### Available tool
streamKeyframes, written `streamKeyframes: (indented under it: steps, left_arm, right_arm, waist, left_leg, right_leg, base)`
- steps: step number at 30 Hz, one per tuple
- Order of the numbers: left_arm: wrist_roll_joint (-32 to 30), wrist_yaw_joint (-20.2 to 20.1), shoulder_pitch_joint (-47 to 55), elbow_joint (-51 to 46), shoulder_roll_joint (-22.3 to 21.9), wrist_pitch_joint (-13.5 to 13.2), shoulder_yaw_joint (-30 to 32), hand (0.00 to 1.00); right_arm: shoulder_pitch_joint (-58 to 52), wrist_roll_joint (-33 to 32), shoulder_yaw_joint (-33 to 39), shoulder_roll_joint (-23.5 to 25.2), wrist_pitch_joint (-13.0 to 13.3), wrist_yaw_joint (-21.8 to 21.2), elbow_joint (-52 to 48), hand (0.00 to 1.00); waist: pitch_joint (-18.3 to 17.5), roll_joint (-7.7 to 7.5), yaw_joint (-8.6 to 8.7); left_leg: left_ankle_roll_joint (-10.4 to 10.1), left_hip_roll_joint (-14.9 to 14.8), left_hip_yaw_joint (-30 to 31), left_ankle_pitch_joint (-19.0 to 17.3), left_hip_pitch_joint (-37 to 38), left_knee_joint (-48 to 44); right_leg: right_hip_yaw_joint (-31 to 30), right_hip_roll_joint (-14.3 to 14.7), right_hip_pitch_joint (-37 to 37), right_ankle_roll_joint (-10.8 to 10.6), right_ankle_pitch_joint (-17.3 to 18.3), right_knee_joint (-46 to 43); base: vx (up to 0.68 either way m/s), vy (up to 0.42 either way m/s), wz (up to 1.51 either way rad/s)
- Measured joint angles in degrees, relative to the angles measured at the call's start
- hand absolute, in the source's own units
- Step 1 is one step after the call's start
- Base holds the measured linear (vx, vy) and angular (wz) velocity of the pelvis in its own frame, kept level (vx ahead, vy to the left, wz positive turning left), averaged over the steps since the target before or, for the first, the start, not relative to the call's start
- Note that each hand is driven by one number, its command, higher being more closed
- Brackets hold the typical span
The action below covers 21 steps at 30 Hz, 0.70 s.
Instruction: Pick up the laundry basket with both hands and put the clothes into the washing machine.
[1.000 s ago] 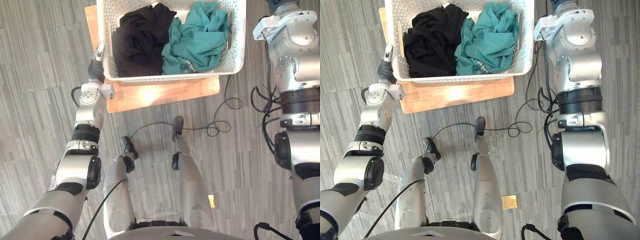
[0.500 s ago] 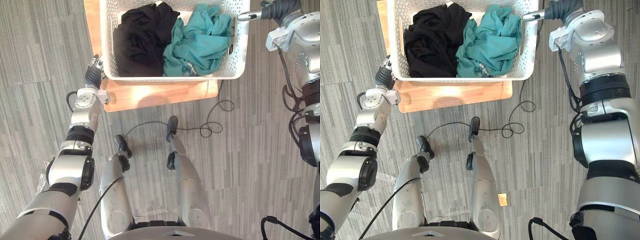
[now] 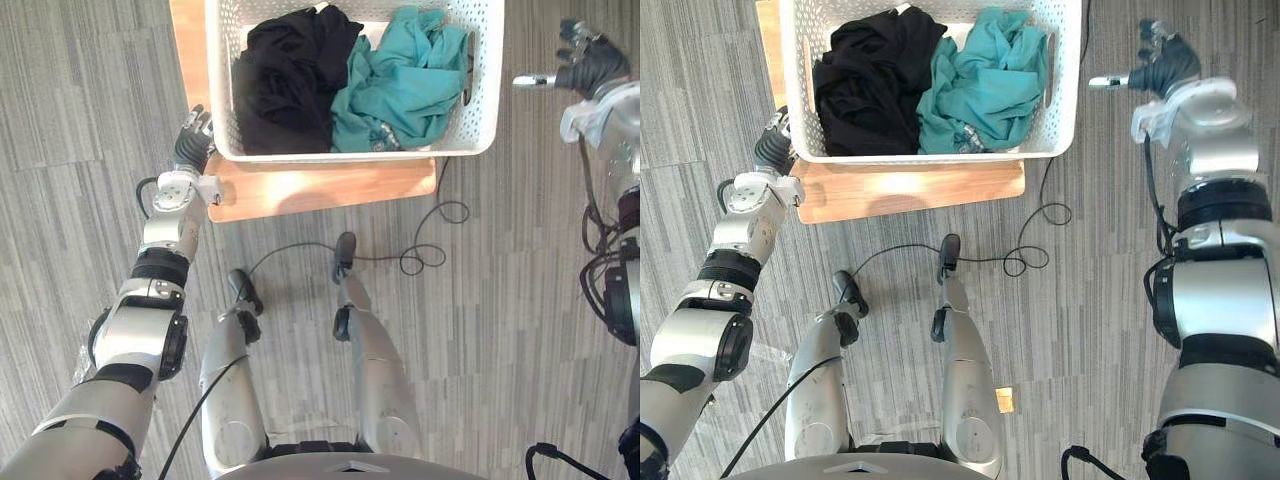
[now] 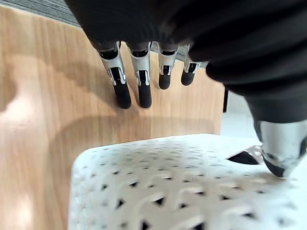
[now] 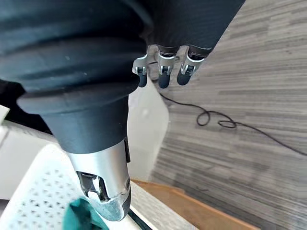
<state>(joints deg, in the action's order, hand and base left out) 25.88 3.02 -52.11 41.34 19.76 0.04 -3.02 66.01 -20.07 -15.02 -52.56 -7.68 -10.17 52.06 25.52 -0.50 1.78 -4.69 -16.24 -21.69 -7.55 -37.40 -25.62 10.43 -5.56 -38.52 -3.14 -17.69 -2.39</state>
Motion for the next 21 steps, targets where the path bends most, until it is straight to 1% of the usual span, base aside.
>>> streamKeyframes:
  steps: [1, 3, 4, 5, 9, 13, 16, 21]
  left_arm:
    - [3.3, 0.1, 0.1, -2.0, 1.9, 0.0, -1.3, 0.0]
    - [6.4, 0.0, 0.0, -3.4, 4.5, -0.1, -3.4, 0.0]
    - [10.0, 0.0, 0.0, -5.0, 6.5, -0.2, -5.3, 0.0]
    - [12.1, 0.0, -0.3, -6.0, 7.4, -0.5, -6.6, 0.0]
    - [16.4, -0.2, -1.6, -7.2, 8.4, -1.6, -9.1, 0.0]
    - [16.7, -0.1, -3.1, -7.1, 8.4, -1.9, -11.2, 0.0]
    - [16.7, -0.1, -3.1, -7.0, 8.4, -1.9, -12.3, 0.0]
    - [16.8, -0.2, -3.2, -6.4, 8.4, -1.8, -13.3, 0.0]
  right_arm:
    - [-1.1, -1.1, 0.2, -0.1, 0.0, -0.3, -1.1, 0.0]
    - [-2.3, -1.9, 0.1, -0.3, 0.0, -1.0, -3.0, 0.0]
    - [-3.3, -2.8, -0.7, -0.3, 0.0, -1.5, -4.0, 0.0]
    - [-3.6, -3.2, -1.9, -0.3, 0.0, -1.8, -4.0, 0.0]
    - [-3.7, -3.2, -6.5, -0.3, 0.1, -2.0, -4.3, 0.0]
    - [-3.6, -3.2, -9.6, -0.3, 0.3, -2.0, -6.3, 0.0]
    - [-3.5, -3.3, -9.8, -0.2, 1.0, -1.9, -6.5, 0.0]
    - [-3.3, -4.7, -9.8, -0.2, 1.7, -1.0, -9.2, 0.0]
  waist:
    - [0.0, 0.0, 0.17]
    - [0.0, 0.01, 0.32]
    - [0.0, 0.02, 0.27]
    - [0.0, 0.03, 0.07]
    - [0.0, 0.05, -0.46]
    - [0.0, 0.06, -0.76]
    - [0.0, 0.08, -0.72]
    - [0.0, 0.12, -1.1]
  left_leg:
    - [0.0, 0.0, -0.1, 0.0, 0.0, 0.0]
    - [0.0, 0.0, -0.1, 0.0, 0.0, 0.0]
    - [0.0, 0.0, -0.2, 0.0, 0.0, -0.1]
    - [-0.1, 0.0, -0.3, 0.0, 0.0, 0.0]
    - [-0.1, 0.0, -0.4, 0.0, 0.0, 0.0]
    - [-0.1, 0.0, -0.7, 0.0, -0.1, -0.1]
    - [0.0, -0.1, -1.0, 0.0, -0.7, -0.4]
    - [0.0, -1.6, -1.8, -1.3, -1.7, -3.2]
  right_leg:
    - [0.0, 0.0, 0.0, 0.0, 0.0, 0.2]
    - [0.0, 0.1, -0.1, 0.0, 0.0, 0.2]
    - [0.0, 0.1, -0.2, 0.0, 0.0, 0.2]
    - [-0.1, 0.1, -0.3, 0.0, 0.0, 0.2]
    - [-0.2, 0.1, -0.4, 0.0, 0.0, 0.1]
    - [-0.5, 0.1, -0.8, 0.0, 0.0, 0.1]
    - [-0.7, 0.2, -1.5, 0.1, -0.1, 0.0]
    - [-1.7, 1.2, -2.2, 0.6, -0.4, 0.1]
  base:
    - [0.0, 0.0, 0.0]
    - [0.01, -0.004, -0.02]
    - [0.03, -0.01, -0.03]
    - [0.03, -0.008, -0.02]
    - [0.0, 0.0, 0.0]
    - [0.01, -0.005, -0.02]
    - [0.01, -0.016, -0.05]
    - [-0.01, -0.021, -0.13]
